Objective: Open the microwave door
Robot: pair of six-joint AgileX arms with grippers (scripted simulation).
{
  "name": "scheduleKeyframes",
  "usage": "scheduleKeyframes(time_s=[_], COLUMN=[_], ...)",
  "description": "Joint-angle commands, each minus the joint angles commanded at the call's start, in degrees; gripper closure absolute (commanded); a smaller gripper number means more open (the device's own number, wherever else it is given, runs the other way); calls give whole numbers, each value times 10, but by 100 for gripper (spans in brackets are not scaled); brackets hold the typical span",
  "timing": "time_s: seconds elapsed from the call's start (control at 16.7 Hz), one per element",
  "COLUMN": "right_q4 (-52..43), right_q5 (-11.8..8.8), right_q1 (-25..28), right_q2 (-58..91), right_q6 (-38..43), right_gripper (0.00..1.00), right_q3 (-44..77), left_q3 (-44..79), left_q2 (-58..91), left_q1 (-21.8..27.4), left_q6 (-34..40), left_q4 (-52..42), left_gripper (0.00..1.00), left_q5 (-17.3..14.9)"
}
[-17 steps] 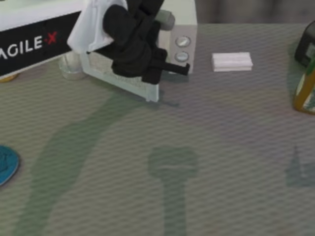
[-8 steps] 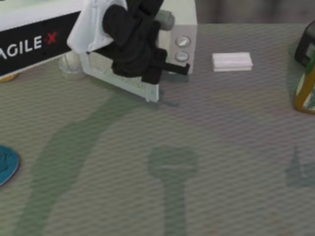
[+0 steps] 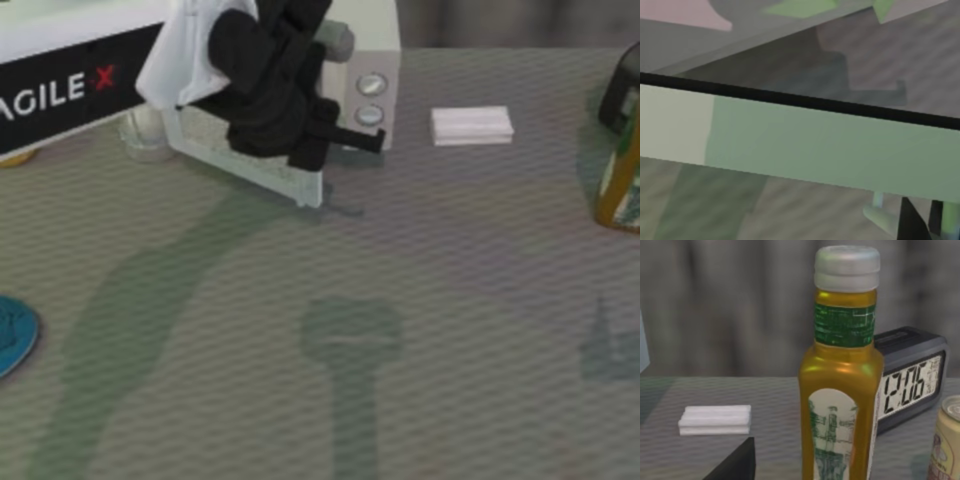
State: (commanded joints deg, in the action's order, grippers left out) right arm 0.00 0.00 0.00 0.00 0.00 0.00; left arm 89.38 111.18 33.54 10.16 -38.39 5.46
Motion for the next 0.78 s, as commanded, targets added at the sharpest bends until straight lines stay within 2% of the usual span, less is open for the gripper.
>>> scheduleKeyframes(time_s=[0.42,0.78], right_q4=[0,0], right_q5=[0,0], right_q1=[0,0], right_q2=[0,0], right_q6=[0,0], right_gripper=[0,0], right_q3=[0,0], left_q3=[-55,-59], left_q2=[-40,-44], left_q1=[-20,-22], left_q6=[-66,-71], left_q4=[18,20], left_gripper=[100,100], left_q5=[-33,-36])
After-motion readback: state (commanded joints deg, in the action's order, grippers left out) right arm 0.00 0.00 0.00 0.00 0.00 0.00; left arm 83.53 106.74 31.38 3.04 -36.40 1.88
